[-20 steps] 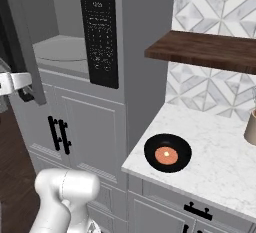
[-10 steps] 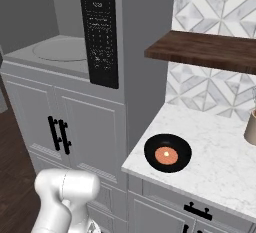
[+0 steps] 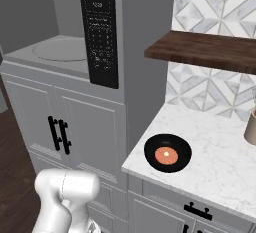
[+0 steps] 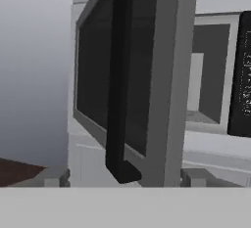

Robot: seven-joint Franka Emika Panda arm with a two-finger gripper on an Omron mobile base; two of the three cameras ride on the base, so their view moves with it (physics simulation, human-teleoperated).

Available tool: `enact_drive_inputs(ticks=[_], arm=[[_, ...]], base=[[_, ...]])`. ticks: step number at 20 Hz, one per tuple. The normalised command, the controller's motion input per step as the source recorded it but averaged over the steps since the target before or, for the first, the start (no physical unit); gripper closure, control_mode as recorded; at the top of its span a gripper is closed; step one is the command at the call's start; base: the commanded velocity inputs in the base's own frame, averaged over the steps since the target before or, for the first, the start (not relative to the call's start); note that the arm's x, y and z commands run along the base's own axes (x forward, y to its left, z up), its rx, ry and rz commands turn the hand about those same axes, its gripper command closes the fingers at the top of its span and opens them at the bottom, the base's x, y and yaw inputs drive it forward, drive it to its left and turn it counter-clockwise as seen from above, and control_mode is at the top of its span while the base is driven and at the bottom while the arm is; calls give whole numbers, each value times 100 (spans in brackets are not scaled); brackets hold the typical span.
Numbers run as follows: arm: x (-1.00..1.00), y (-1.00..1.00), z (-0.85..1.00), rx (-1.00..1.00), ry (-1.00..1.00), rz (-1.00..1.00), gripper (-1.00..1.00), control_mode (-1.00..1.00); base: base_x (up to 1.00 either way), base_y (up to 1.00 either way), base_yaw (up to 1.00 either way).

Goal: Open the microwave, place the bowl with waffle inside the microwave, then close the microwave door and turn it on.

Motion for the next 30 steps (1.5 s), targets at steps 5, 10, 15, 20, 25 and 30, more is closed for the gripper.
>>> enact_drive_inputs(ticks=[5,10,15,20,25,30], arm=[[-44,-98,16,47,-9,-1,-100,-100],[20,-100,13,51,0,0,-100,-100],[13,-100,17,56,0,1,-100,-100],[35,-100,21,51,2,17,-100,-100],[60,-56,19,44,28,37,-100,-100],[60,-1,1,36,33,47,-100,-100]], base=[[0,0,0],[0,0,0],[0,0,0],[0,0,0],[0,0,0],[0,0,0]])
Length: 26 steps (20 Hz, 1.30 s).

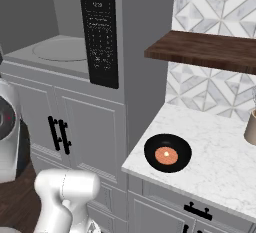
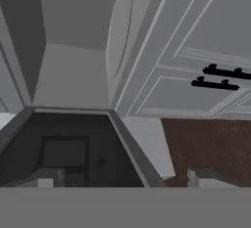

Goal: Open the microwave, place the bowl with waffle inside the microwave, then close the microwave door and turn it on.

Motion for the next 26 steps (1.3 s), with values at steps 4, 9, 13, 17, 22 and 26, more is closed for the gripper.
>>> enact_drive_inputs(ticks=[4,9,13,17,22,26], arm=[[45,70,0,20,19,36,-100,-100],[28,87,-3,2,-5,17,-100,-100],[12,27,0,1,-18,12,-100,-100],[22,14,-6,1,-8,28,-100,-100],[43,61,-10,-6,0,29,-100,-100],[41,72,-8,-6,0,19,-100,-100]], base=[[0,0,0],[0,0,0],[0,0,0],[0,0,0],[0,0,0],[0,0,0]])
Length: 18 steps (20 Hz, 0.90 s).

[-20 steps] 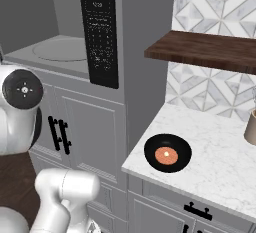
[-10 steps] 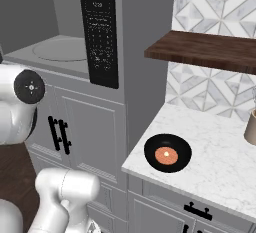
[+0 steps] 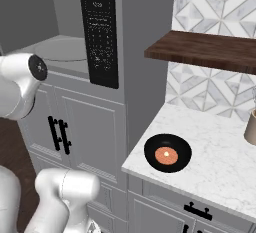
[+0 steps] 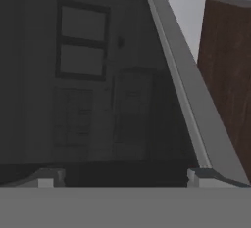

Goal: Open the microwave, place the bowl with waffle inside the microwave, then close the microwave door and turn it on.

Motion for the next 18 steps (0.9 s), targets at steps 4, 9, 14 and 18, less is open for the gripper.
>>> enact_drive_inputs(ticks=[4,9,14,18], arm=[[39,68,-11,-2,0,17,-100,-100],[28,80,-13,-4,0,17,-100,-100],[15,98,-11,-8,0,14,-100,-100],[5,58,0,-3,-4,7,-100,-100]], base=[[0,0,0],[0,0,0],[0,0,0],[0,0,0]])
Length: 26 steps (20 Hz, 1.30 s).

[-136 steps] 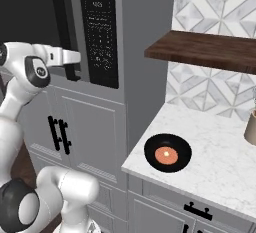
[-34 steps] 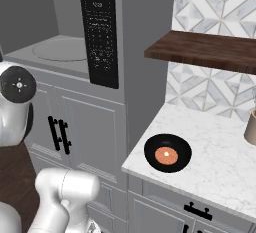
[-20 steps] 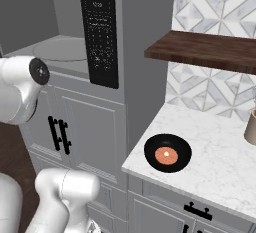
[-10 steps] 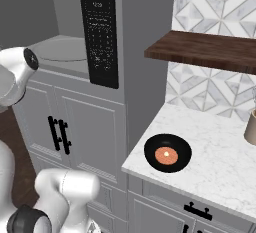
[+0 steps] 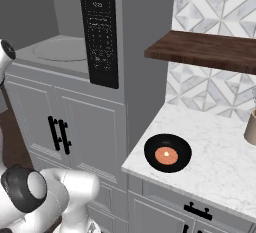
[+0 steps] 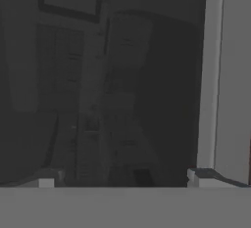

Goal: Open the microwave, place the bowl with waffle inside the microwave, then close the microwave door and turn it on.

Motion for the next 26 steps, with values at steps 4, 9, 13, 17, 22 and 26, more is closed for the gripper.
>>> enact_drive_inputs(ticks=[4,9,13,17,22,26], arm=[[-26,-86,-3,7,-26,-6,-100,-100],[-41,-100,-28,2,-19,-16,-100,-100],[-45,-100,-21,-5,-1,-25,-100,-100],[-29,-100,-17,-9,4,-30,-100,-100],[-27,-100,-36,-16,9,-32,-100,-100],[-7,-100,-46,-16,17,-34,-100,-100]], base=[[0,0,0],[0,0,0],[0,0,0],[0,0,0],[0,0,0],[0,0,0]])
